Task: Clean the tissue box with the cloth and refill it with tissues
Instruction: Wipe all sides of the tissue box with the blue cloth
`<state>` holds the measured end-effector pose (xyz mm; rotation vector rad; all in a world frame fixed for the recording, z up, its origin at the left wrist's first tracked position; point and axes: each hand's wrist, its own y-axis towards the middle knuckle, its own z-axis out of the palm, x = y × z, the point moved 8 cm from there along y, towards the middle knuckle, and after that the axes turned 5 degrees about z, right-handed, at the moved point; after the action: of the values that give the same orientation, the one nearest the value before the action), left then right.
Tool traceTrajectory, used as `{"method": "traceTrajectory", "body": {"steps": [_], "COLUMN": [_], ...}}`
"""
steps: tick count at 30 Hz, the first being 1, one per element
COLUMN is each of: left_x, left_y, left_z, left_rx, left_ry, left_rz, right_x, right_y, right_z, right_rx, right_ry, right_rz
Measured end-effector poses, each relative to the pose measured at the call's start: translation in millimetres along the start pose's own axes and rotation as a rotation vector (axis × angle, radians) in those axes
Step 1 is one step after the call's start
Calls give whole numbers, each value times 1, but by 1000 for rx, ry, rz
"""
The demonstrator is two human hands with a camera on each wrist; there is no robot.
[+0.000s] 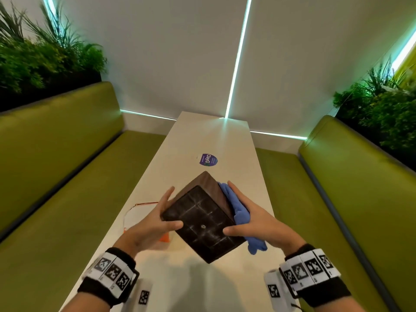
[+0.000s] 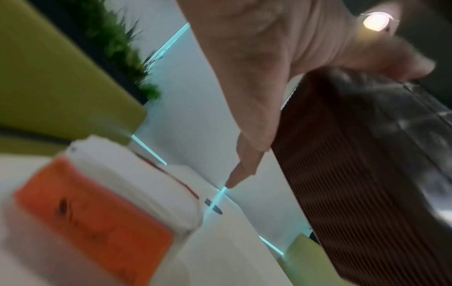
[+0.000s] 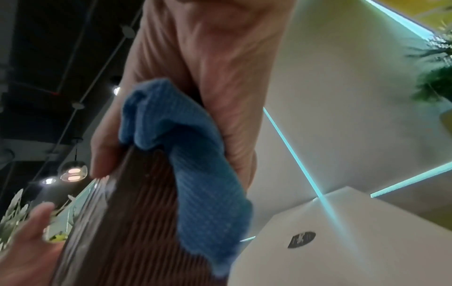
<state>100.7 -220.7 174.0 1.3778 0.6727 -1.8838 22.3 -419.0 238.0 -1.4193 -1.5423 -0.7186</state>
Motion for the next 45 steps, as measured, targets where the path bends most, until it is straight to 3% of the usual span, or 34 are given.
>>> {"method": "traceTrajectory", "body": {"steps": [3, 7, 13, 18, 21, 24, 27, 29, 34, 37, 41, 43, 45], "left_x": [-16, -27, -27, -13, -13, -18, -17, -12, -5, -8, -7, -4, -3], "left_y": [3, 13, 13, 13, 15, 6, -4, -5, 4, 0, -9, -8, -4], "left_z": [9, 32, 27, 35, 45, 39, 25, 21, 33, 26, 12, 17, 24], "left_rx": [138, 238, 68, -167, -256, -315, -329, -333, -305, -324, -341, -328, -303], "left_ry": [321, 425, 372, 321, 334, 365, 364, 355, 283, 283, 264, 250, 254], "left_rz": [15, 12, 110, 178, 243, 282, 270, 241, 257, 266, 252, 234, 237], "right_x": [2, 10, 23, 49, 61, 50, 22, 17, 64, 64, 29, 33, 55], "right_y": [2, 10, 10, 21, 37, 41, 37, 34, 43, 41, 35, 37, 39], "right_z": [-13, -11, -31, -22, 31, 23, -21, -22, 56, 37, -19, -2, 37], "right_rx": [15, 76, 5, -368, -330, -327, -383, -393, -331, -367, -443, -423, -393], "right_ry": [-301, -437, -290, -394, -600, -582, -444, -418, -617, -523, -390, -496, -612], "right_rz": [53, 19, -9, -89, -102, -86, 49, 111, -44, -74, 101, 119, 17]}}
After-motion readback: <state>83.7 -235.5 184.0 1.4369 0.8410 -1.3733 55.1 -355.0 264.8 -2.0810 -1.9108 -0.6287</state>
